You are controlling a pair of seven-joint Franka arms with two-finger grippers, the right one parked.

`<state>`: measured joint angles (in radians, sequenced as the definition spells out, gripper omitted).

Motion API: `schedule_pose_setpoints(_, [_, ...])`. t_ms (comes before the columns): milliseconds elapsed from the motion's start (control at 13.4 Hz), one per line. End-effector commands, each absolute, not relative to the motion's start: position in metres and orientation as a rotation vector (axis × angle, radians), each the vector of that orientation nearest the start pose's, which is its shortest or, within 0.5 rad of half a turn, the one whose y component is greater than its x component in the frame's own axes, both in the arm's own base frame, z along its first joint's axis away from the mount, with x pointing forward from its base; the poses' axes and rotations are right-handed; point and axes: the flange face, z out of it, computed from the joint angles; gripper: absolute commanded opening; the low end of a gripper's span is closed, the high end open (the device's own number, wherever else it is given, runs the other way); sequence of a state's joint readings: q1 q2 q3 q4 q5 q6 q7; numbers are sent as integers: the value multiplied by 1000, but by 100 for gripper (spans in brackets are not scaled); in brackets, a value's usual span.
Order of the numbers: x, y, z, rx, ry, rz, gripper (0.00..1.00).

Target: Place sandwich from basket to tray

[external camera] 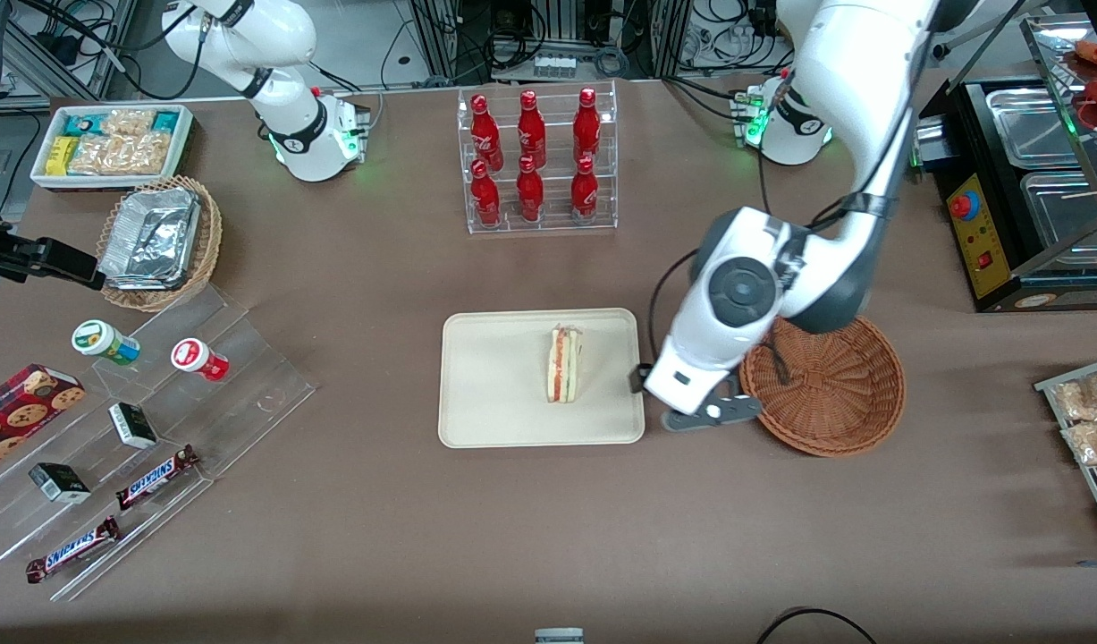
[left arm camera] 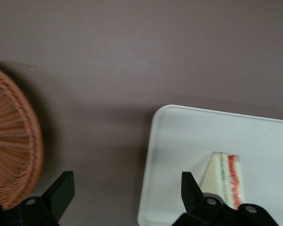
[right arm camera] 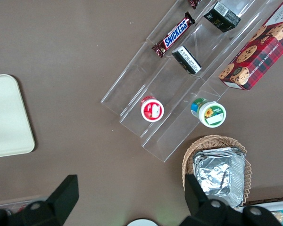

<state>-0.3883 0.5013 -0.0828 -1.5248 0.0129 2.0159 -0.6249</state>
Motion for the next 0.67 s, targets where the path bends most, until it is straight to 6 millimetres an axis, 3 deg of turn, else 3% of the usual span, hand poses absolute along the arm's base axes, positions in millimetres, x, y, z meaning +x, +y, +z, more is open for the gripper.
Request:
schedule_pose_setpoints(0, [625,-248,405,-3148,-197,104,100])
schedule_pose_setpoints(373, [629,-138,459,-3139,-139,185,100])
schedule_pose_setpoints(597, [607,-106,500,-3123,-154,269,100])
